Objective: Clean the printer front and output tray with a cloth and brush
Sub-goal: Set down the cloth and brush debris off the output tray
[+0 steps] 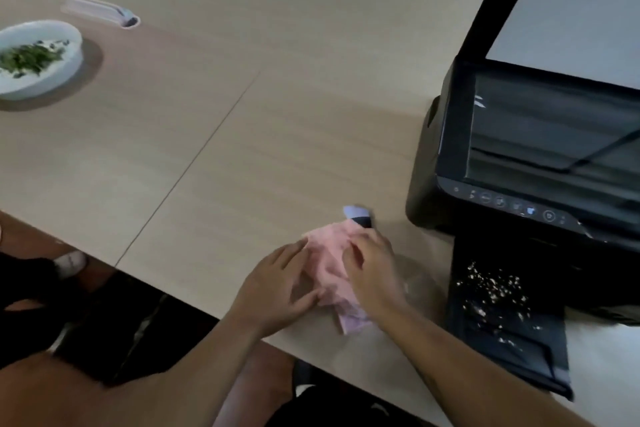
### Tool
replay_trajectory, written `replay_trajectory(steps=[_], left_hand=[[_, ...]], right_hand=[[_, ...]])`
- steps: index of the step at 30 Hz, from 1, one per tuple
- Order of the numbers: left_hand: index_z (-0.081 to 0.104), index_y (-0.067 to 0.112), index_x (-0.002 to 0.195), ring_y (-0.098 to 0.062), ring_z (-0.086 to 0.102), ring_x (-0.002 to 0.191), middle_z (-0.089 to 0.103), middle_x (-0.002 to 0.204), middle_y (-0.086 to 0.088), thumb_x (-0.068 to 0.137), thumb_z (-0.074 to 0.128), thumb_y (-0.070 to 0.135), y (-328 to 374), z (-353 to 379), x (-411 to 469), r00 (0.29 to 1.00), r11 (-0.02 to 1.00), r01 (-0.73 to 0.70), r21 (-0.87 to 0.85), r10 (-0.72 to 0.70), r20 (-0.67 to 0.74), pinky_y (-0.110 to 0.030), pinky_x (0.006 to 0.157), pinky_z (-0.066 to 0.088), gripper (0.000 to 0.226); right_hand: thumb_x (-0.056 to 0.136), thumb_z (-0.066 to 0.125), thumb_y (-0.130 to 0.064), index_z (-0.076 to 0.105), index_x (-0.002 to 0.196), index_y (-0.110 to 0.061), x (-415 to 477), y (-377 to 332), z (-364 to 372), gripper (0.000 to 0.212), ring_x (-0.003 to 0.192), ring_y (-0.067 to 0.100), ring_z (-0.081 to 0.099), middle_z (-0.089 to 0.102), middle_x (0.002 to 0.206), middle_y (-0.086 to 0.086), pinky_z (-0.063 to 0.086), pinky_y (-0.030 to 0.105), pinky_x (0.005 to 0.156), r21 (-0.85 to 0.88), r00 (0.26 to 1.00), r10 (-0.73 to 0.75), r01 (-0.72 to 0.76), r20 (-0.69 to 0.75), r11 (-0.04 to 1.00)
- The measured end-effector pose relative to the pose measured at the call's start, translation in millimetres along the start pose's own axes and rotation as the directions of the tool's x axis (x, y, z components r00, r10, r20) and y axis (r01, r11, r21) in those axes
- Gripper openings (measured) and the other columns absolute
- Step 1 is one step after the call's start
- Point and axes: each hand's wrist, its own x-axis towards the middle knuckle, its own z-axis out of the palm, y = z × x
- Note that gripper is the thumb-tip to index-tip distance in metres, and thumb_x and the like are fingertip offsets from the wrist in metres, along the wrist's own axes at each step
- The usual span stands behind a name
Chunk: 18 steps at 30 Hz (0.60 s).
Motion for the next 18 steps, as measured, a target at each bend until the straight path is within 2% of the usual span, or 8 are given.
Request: replay_trajectory(steps=[2, 3, 5, 9, 11, 13, 16, 18], left_hand=[[0.039, 0.021, 0.149, -0.019, 0.03, 0.144, 0.034, 0.157, 0.0, 0.083, 0.045, 0.073, 3, 11, 7, 0.999, 0.999, -0.042, 0.024, 0.042, 0.0, -0.032, 0.118, 0.022, 0.084], [0.035, 0.024, 0.151, -0.018, 0.027, 0.145, 0.03, 0.159, 0.002, 0.082, 0.044, 0.075, 5, 14, 11, 0.998, 0.998, -0.058, 0.019, 0.058, 0.001, -0.032, 0.119, 0.019, 0.086], [0.03, 0.026, 0.153, -0.017, 0.023, 0.146, 0.026, 0.16, 0.004, 0.079, 0.046, 0.078, 6, 19, 23, 0.996, 0.996, -0.083, -0.021, 0.083, 0.011, -0.033, 0.12, 0.016, 0.091], [0.029, 0.018, 0.152, -0.017, 0.023, 0.147, 0.027, 0.159, 0.001, 0.073, 0.058, 0.076, 2, 24, 37, 0.993, 0.986, -0.113, -0.123, 0.109, -0.04, -0.035, 0.12, 0.016, 0.102], [0.042, 0.018, 0.146, -0.024, 0.035, 0.141, 0.043, 0.151, -0.001, 0.075, 0.061, 0.072, -1, 27, 37, 0.984, 0.983, -0.17, -0.075, 0.166, -0.061, -0.042, 0.117, 0.025, 0.091], [0.058, 0.017, 0.133, -0.029, 0.05, 0.129, 0.059, 0.134, -0.004, 0.079, 0.063, 0.063, -5, 27, 37, 0.965, 0.969, -0.246, 0.004, 0.246, -0.095, -0.047, 0.11, 0.035, 0.07], [0.066, 0.01, 0.116, -0.034, 0.059, 0.111, 0.065, 0.115, -0.01, 0.081, 0.072, 0.041, -14, 29, 32, 0.932, 0.948, -0.319, 0.009, 0.315, -0.179, -0.047, 0.101, 0.044, 0.047], [0.066, 0.006, 0.107, -0.036, 0.059, 0.102, 0.064, 0.108, -0.012, 0.084, 0.069, 0.032, -18, 29, 27, 0.915, 0.937, -0.35, 0.002, 0.343, -0.215, -0.047, 0.098, 0.045, 0.035]], right_hand=[[0.09, 0.037, -0.052, 0.057, 0.115, -0.028, 5, 7, -1, 0.04, 0.099, 0.011, 0.056, 0.053, 0.117, -0.006, 0.053, 0.034, 0.087, 0.092, 0.969, 0.24, -0.233, -0.067, 0.968], [0.091, 0.04, -0.05, 0.053, 0.115, -0.035, 8, 12, 0, 0.031, 0.097, 0.005, 0.055, 0.05, 0.118, -0.011, 0.052, 0.034, 0.087, 0.131, 0.955, 0.29, -0.28, -0.059, 0.951], [0.095, 0.048, -0.035, 0.05, 0.105, -0.041, 14, 19, 0, 0.012, 0.09, -0.003, 0.056, 0.055, 0.108, -0.021, 0.052, 0.031, 0.083, 0.251, 0.938, 0.341, -0.317, -0.058, 0.915], [0.096, 0.054, -0.032, 0.057, 0.093, -0.039, 8, 19, -4, 0.008, 0.081, -0.008, 0.061, 0.065, 0.086, -0.021, 0.046, 0.012, 0.065, 0.295, 0.946, 0.298, -0.323, 0.126, 0.899], [0.096, 0.055, -0.03, 0.059, 0.092, -0.035, 2, 15, -1, 0.007, 0.083, -0.003, 0.06, 0.064, 0.086, -0.016, 0.045, 0.013, 0.066, 0.249, 0.949, 0.25, -0.293, 0.193, 0.923], [0.095, 0.056, -0.025, 0.062, 0.096, -0.03, 2, 15, -2, 0.008, 0.085, 0.001, 0.059, 0.064, 0.092, -0.01, 0.045, 0.015, 0.071, 0.263, 0.953, 0.279, -0.301, 0.119, 0.917], [0.093, 0.059, -0.02, 0.063, 0.095, -0.022, 10, 21, -2, 0.005, 0.081, 0.007, 0.061, 0.067, 0.091, -0.004, 0.044, 0.017, 0.065, 0.317, 0.901, 0.43, -0.394, -0.051, 0.863], [0.091, 0.062, -0.027, 0.061, 0.088, -0.026, 14, 23, 2, 0.003, 0.077, 0.004, 0.061, 0.066, 0.084, -0.011, 0.042, 0.02, 0.061, 0.303, 0.855, 0.518, -0.497, 0.011, 0.813]])
